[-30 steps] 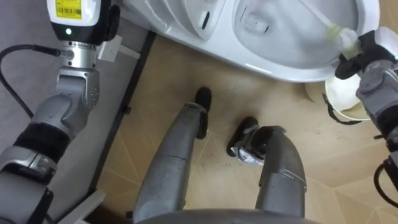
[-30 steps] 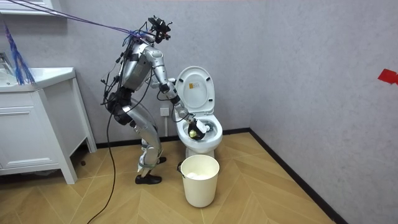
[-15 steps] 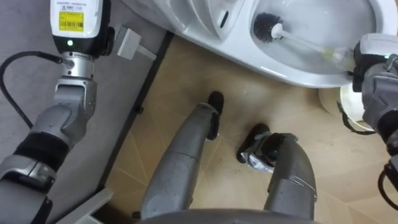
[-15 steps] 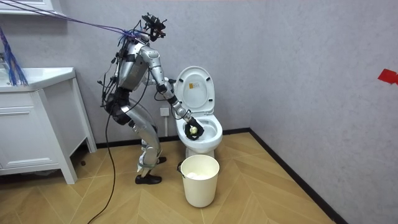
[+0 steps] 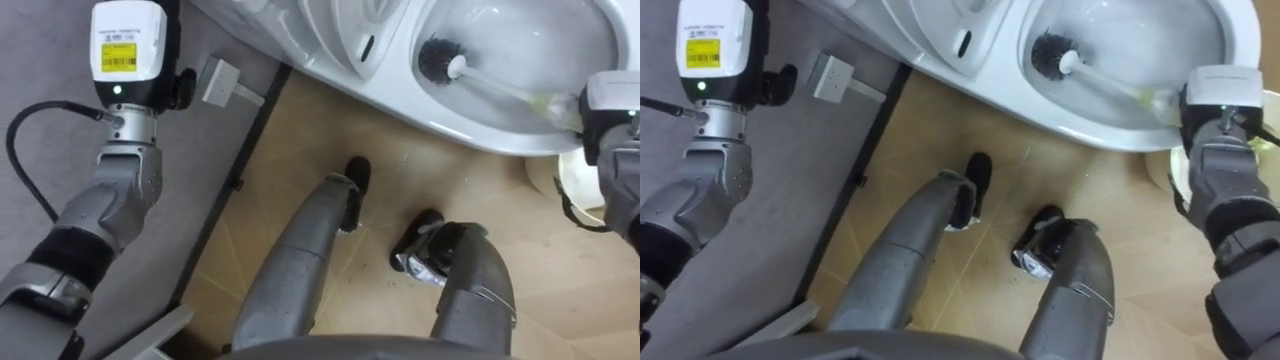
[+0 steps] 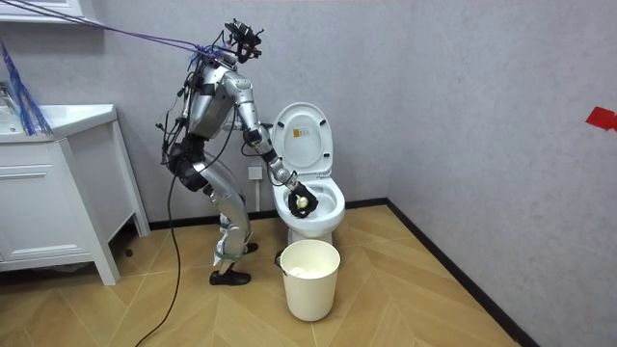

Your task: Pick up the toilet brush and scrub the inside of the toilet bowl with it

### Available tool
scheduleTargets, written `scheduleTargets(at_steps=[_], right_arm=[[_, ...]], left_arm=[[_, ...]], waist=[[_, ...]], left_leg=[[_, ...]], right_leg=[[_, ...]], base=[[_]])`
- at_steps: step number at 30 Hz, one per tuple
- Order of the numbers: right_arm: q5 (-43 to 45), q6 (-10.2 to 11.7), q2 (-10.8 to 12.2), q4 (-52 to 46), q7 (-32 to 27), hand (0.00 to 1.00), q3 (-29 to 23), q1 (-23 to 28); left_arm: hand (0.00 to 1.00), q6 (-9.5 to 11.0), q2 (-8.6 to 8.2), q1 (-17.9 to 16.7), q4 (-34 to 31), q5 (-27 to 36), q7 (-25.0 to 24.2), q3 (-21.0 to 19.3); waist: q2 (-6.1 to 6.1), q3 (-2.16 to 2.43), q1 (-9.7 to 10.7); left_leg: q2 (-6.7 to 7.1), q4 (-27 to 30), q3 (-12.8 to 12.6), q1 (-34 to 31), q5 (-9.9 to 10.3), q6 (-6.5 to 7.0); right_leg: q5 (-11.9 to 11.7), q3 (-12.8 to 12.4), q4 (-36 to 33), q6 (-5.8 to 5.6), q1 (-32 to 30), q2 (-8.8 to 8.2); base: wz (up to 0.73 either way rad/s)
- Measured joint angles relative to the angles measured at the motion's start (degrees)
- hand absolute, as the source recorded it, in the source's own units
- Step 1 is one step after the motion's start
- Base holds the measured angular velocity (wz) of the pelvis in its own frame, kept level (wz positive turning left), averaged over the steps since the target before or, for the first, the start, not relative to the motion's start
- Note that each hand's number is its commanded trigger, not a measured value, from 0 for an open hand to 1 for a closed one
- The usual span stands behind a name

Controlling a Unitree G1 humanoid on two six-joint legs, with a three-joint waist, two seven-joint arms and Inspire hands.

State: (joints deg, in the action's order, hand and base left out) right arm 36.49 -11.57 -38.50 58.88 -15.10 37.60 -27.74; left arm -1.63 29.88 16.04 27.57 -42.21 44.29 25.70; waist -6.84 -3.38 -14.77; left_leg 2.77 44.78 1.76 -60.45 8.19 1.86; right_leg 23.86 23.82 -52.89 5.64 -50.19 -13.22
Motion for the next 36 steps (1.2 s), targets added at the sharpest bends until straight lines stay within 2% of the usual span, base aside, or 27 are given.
scheduleTargets(at_steps=[2, 3, 5, 10, 13, 16, 22, 30, 33, 36], right_arm=[[-5.11, 0.77, -0.03, 1.56, -0.68, 1.00, 0.60, -0.93], [-8.49, 1.34, 0.05, 2.55, -1.11, 1.00, 0.83, -1.44], [-17.42, 2.28, 0.87, 4.98, -0.25, 1.00, -0.79, -3.81], [-33.40, 2.06, 3.46, 7.81, -0.39, 1.00, -5.14, -5.88], [-37.77, 2.22, 3.66, 7.44, -0.56, 1.00, -5.13, -6.11], [-42.12, 2.24, 4.03, 7.28, -0.31, 1.00, -5.13, -6.10], [-49.74, 2.25, 5.00, 5.54, 1.62, 1.00, -5.12, -5.89], [-47.75, 2.22, 6.50, 5.90, 4.09, 1.00, -6.17, -5.81], [-39.39, 2.29, 6.73, 5.94, 5.31, 1.00, -7.15, -5.83], [-29.51, 2.27, 6.55, 5.82, 6.68, 1.00, -5.66, -6.07]], left_arm=[[0.00, 0.10, 0.00, 0.01, -0.39, 0.34, 0.05, 0.19], [0.00, 0.11, 0.03, 0.05, -0.89, 1.01, 0.05, 0.52], [0.00, -0.03, 0.03, 0.26, -1.23, 1.39, 0.21, 0.46], [0.00, -0.90, 0.07, 0.32, -2.52, 1.24, 0.84, -0.22], [0.00, -1.21, 0.10, 0.33, -2.86, 0.99, 2.09, -0.77], [0.00, -1.75, 0.10, 0.45, -2.74, 1.03, 2.81, -0.78], [0.00, -2.16, 0.12, 0.49, -2.75, 1.06, 3.47, -1.44], [0.00, -3.06, 0.12, 0.64, -2.87, -0.44, 2.56, -1.66], [0.00, -4.10, 0.11, 0.62, -2.89, -2.67, 1.99, -1.90], [0.00, -4.42, 0.11, 0.67, -2.93, -4.10, 1.09, -1.83]], waist=[[0.07, -0.02, 0.32], [0.29, -0.04, 0.62], [1.73, -0.03, 0.60], [3.39, -0.10, 1.73], [4.66, -0.11, 1.93], [5.33, -0.08, 2.33], [5.45, -0.12, 3.57], [5.31, -0.08, 4.14], [5.13, -0.13, 3.57], [4.30, -0.20, 2.98]], left_leg=[[0.24, -0.17, 0.04, 0.01, 0.03, 0.08], [0.78, -0.21, -0.03, 0.02, -0.03, 0.16], [0.96, -0.31, -0.45, -0.54, -0.20, 0.24], [0.84, -0.38, -1.19, -1.50, -0.95, 0.77], [0.62, -0.40, -1.59, -2.22, -1.05, 0.72], [0.71, -0.24, -1.74, -2.34, -1.08, 0.73], [0.43, 1.00, -1.35, -2.94, -1.04, 0.76], [0.98, 1.05, -0.54, -2.88, -1.03, 0.77], [0.93, 1.22, -0.68, -2.78, -0.86, 0.67], [0.78, 2.05, 0.02, -2.71, -0.48, 0.61]], right_leg=[[0.11, 0.03, -0.22, -0.30, -0.11, -0.48], [0.32, -0.24, -0.76, -0.64, -0.30, -0.88], [0.36, -1.95, -1.39, -1.09, -1.93, -0.79], [-0.12, -2.35, -1.86, -0.95, -3.11, -0.76], [-0.29, -2.82, -2.19, -0.65, -4.22, -0.71], [-0.28, -3.13, -2.62, -0.62, -4.55, -0.82], [-0.37, -2.61, -3.02, -0.36, -4.54, -0.82], [-0.49, -2.26, -2.88, -0.67, -4.16, -0.77], [-0.45, -2.04, -2.85, -0.62, -3.97, -0.84], [-0.24, -1.63, -2.86, -0.76, -3.38, -0.56]], base=[[0.08], [0.09], [-0.06], [0.00], [-0.07], [0.00], [0.00], [0.00], [0.00], [0.00]])
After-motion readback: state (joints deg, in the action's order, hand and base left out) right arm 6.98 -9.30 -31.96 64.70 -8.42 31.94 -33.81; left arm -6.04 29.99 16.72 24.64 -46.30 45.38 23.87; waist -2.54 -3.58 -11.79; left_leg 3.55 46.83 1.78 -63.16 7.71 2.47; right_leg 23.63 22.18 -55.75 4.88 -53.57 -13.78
